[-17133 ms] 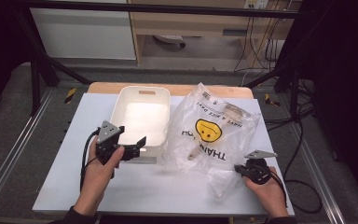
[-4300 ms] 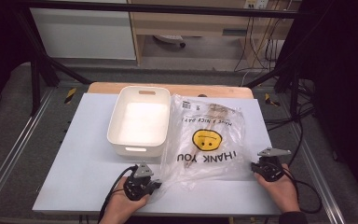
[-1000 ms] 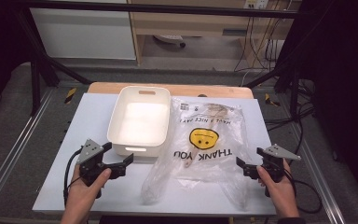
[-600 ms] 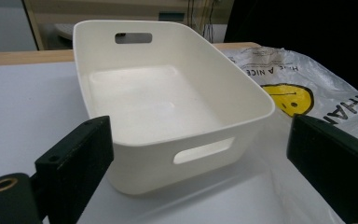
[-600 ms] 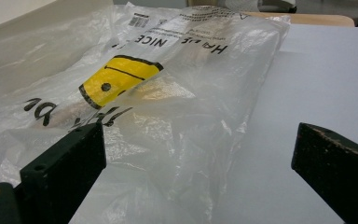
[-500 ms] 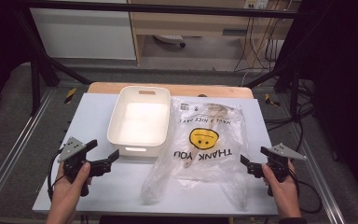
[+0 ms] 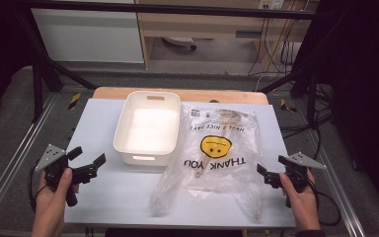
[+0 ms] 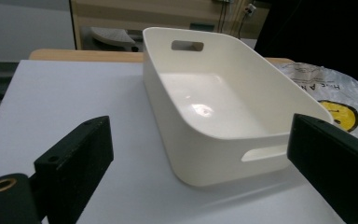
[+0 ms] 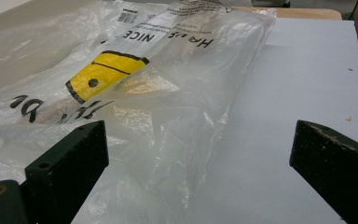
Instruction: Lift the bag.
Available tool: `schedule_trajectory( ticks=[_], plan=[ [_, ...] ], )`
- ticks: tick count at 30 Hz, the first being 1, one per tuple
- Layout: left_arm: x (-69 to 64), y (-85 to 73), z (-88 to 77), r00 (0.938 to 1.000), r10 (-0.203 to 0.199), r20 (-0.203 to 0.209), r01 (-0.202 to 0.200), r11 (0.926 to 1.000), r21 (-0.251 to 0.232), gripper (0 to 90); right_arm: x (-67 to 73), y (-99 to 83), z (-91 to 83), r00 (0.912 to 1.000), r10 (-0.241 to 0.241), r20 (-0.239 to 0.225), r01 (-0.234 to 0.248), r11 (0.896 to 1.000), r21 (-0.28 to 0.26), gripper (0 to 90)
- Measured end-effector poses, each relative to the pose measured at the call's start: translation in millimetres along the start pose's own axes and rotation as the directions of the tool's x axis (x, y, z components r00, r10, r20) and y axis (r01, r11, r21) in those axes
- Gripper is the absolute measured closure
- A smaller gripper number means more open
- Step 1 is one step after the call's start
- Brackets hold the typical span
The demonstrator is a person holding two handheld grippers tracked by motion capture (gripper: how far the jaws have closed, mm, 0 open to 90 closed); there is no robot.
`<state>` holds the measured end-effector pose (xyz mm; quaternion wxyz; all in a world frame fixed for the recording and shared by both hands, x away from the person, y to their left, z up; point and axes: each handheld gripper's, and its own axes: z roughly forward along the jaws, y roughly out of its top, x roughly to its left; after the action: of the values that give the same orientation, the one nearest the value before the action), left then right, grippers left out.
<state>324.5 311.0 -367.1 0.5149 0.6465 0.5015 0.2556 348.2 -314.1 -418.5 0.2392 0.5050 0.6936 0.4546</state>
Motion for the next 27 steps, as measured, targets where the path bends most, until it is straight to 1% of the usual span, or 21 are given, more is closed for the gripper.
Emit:
schedule_trajectory(
  ticks=[1, 11, 14, 16, 19, 20, 22, 23, 24, 27],
  plan=[
    [2.9, -0.5, -0.8, 1.0000, -0.003, -0.003, 0.003, 1.0000, 0.000, 6.9, -1.2, -0.2, -0.1, 1.0000, -0.005, 0.002, 0.005, 1.000, 0.001, 5.4],
    [29.1, -11.3, -4.1, 0.9982, -0.040, -0.045, 0.041, 0.9989, 0.023, 6.9, -10.3, -4.6, 0.1, 0.9997, 0.011, 0.021, -0.011, 1.000, 0.019, 6.0],
    [35.9, -16.2, -3.7, 0.9975, -0.040, -0.057, 0.043, 0.9984, 0.037, 7.0, -14.1, -7.4, 1.6, 0.9995, 0.011, 0.028, -0.012, 0.999, 0.036, 6.9],
    [39.5, -20.3, -2.4, 0.9979, -0.030, -0.058, 0.033, 0.9979, 0.055, 7.4, -16.1, -9.3, 2.8, 0.9994, 0.011, 0.032, -0.013, 0.999, 0.048, 7.4],
    [42.8, -27.7, 1.9, 0.9981, -0.029, -0.054, 0.034, 0.9962, 0.081, 7.5, -19.4, -12.7, 4.8, 0.9994, 0.015, 0.033, -0.017, 0.998, 0.067, 8.0],
    [43.5, -31.0, 4.7, 0.9984, -0.025, -0.050, 0.030, 0.9946, 0.100, 7.5, -20.7, -14.2, 5.7, 0.9993, 0.019, 0.032, -0.021, 0.997, 0.074, 8.1],
    [44.6, -35.4, 9.4, 0.9990, -0.002, -0.044, 0.008, 0.9908, 0.135, 7.5, -23.0, -17.4, 7.8, 0.9991, 0.028, 0.032, -0.031, 0.995, 0.091, 8.2],
    [45.0, -38.7, 12.5, 0.9988, 0.004, -0.048, 0.003, 0.9880, 0.155, 7.5, -24.1, -18.1, 8.1, 0.9993, 0.024, 0.030, -0.027, 0.995, 0.097, 8.4],
    [44.8, -40.9, 14.8, 0.9989, 0.003, -0.047, 0.005, 0.9866, 0.163, 7.9, -24.6, -19.1, 9.0, 0.9993, 0.026, 0.027, -0.029, 0.994, 0.102, 8.3],
    [43.6, -46.7, 23.3, 0.9988, 0.025, -0.042, -0.015, 0.9773, 0.211, 8.5, -25.2, -20.7, 10.6, 0.9994, 0.022, 0.028, -0.025, 0.993, 0.117, 8.3]
  ],
)
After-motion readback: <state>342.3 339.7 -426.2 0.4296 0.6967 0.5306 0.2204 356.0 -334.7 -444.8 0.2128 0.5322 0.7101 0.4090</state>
